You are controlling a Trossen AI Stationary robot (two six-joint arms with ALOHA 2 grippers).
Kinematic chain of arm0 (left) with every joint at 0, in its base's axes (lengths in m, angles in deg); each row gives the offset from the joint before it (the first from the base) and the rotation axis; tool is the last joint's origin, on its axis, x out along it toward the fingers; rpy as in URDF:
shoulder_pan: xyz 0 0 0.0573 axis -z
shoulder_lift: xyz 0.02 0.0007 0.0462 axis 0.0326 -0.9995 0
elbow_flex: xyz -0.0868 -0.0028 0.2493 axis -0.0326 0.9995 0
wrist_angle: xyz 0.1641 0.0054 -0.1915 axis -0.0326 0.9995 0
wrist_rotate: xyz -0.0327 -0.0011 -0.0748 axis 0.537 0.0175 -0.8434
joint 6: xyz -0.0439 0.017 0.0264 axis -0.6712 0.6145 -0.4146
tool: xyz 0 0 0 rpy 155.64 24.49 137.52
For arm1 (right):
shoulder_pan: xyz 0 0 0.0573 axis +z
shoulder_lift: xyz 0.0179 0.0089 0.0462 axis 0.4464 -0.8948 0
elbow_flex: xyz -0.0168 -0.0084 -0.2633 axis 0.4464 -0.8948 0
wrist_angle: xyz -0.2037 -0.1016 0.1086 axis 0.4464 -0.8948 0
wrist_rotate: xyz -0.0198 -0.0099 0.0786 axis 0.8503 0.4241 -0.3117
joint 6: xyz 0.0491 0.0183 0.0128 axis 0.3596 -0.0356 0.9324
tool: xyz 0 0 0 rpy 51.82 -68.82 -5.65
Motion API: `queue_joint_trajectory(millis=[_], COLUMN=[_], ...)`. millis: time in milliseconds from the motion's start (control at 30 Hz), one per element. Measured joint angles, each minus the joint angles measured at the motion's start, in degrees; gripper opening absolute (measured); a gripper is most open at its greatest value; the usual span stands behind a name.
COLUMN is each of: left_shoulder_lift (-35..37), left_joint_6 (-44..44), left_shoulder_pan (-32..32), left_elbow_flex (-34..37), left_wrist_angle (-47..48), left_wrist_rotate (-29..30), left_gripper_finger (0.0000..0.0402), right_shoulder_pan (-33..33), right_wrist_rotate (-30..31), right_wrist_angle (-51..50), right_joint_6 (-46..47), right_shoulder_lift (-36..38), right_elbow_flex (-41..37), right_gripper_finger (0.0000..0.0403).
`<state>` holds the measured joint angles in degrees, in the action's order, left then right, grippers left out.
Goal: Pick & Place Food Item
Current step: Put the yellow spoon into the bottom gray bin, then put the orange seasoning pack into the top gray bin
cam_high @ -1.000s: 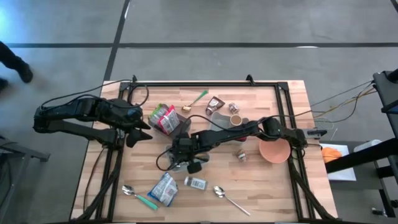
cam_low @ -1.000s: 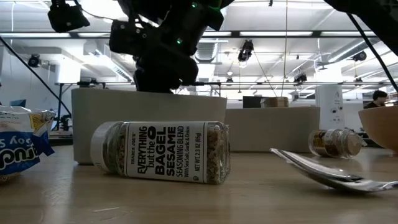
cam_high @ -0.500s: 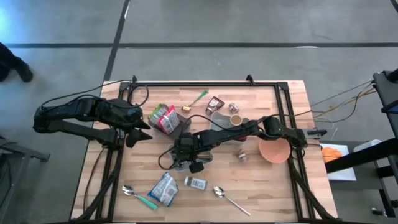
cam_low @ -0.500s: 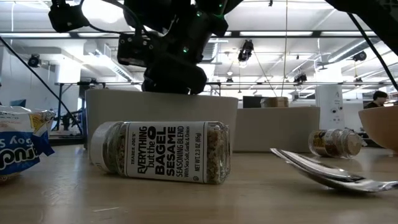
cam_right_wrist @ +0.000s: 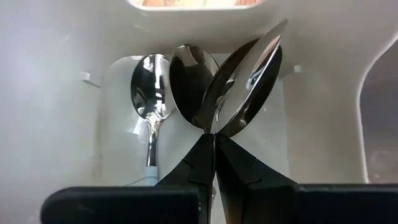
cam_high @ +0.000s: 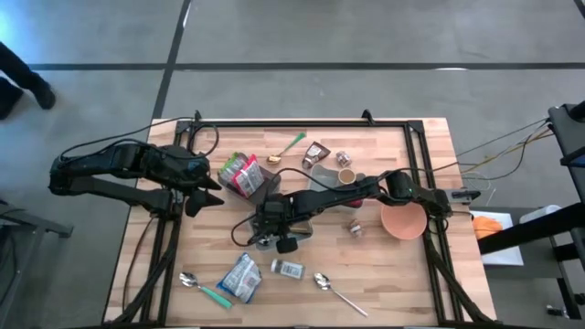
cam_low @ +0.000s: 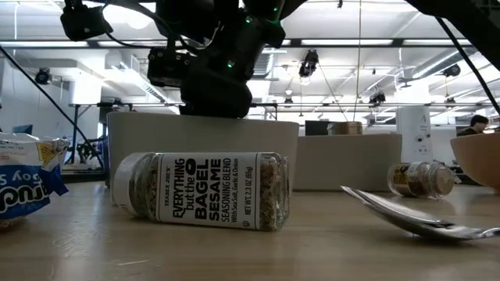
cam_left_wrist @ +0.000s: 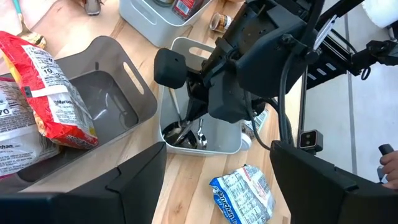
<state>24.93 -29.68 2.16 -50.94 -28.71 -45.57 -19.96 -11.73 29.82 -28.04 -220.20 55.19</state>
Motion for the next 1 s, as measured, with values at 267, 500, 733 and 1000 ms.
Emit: queue_joint_trajectory(millis=[267,500,733,1000], left_shoulder_lift=[0.00,0.00,0.00,0.02], left_joint_6=[0.00,0.00,0.00,0.02], left_shoulder_pan=[0.00,0.00,0.01,0.04], left_elbow_flex=[0.00,0.00,0.00,0.00], left_wrist_angle=[0.00,0.00,0.02,0.02], left_wrist_rotate=[0.00,0.00,-0.02,-0.07], left_gripper_finger=[0.0292,0.0292,0.0292,0.0292], right_shoulder_pan=[-0.25,-0.23,-0.14,-0.16], right_wrist_rotate=[-1.35,-1.34,-1.29,-1.29], right_wrist_angle=[-0.07,-0.09,-3.15,-16.10], right_joint_6=[3.85,4.07,4.08,6.08], right_shoulder_lift=[-0.15,-0.15,-0.15,0.06], right_elbow_flex=[-0.07,-0.09,4.77,18.81], right_gripper_finger=[0.0051,0.0160,0.0216,0.0220])
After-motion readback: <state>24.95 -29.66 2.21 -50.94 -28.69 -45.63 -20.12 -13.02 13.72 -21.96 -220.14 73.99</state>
